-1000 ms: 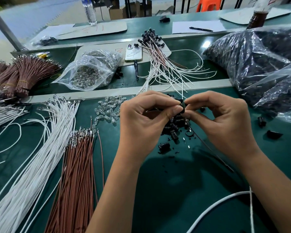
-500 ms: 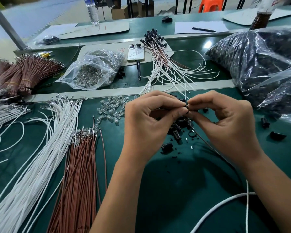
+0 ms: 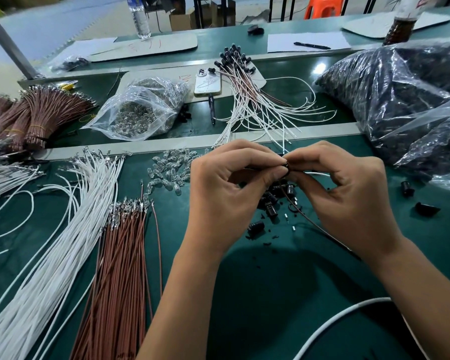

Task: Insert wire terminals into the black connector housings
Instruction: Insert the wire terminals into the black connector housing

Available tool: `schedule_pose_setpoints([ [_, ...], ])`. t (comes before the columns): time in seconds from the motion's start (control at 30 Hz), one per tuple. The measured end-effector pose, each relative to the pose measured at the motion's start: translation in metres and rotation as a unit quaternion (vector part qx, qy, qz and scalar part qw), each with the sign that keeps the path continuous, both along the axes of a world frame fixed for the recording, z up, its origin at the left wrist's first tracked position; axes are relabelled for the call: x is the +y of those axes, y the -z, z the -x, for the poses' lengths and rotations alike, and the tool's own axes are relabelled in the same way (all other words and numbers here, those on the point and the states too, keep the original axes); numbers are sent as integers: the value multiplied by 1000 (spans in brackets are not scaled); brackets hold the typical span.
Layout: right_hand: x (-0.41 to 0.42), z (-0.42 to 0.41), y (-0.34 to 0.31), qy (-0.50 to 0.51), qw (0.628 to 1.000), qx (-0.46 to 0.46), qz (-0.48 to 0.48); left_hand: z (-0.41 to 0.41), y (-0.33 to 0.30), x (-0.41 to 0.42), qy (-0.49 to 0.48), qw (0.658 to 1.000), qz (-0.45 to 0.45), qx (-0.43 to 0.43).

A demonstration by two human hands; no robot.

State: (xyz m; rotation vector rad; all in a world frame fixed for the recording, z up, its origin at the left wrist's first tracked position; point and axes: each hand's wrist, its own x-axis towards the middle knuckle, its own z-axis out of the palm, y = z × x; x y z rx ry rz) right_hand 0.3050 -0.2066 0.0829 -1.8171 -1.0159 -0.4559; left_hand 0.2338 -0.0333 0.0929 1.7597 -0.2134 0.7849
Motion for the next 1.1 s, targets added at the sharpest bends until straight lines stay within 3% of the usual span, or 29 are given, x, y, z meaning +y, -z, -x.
schedule_pose_setpoints([
  [0.37,0,-1,2,-15,1000,6,-6,2,-2,-2,-7,1000,-22,5],
  [0.67,0,-1,4,-55,989,123,-68,2,-2,-3,24,998,61,17],
  [1.1,-1,-5,4,-33,992,118,-36,6,-3,-3,50,987,120,93],
])
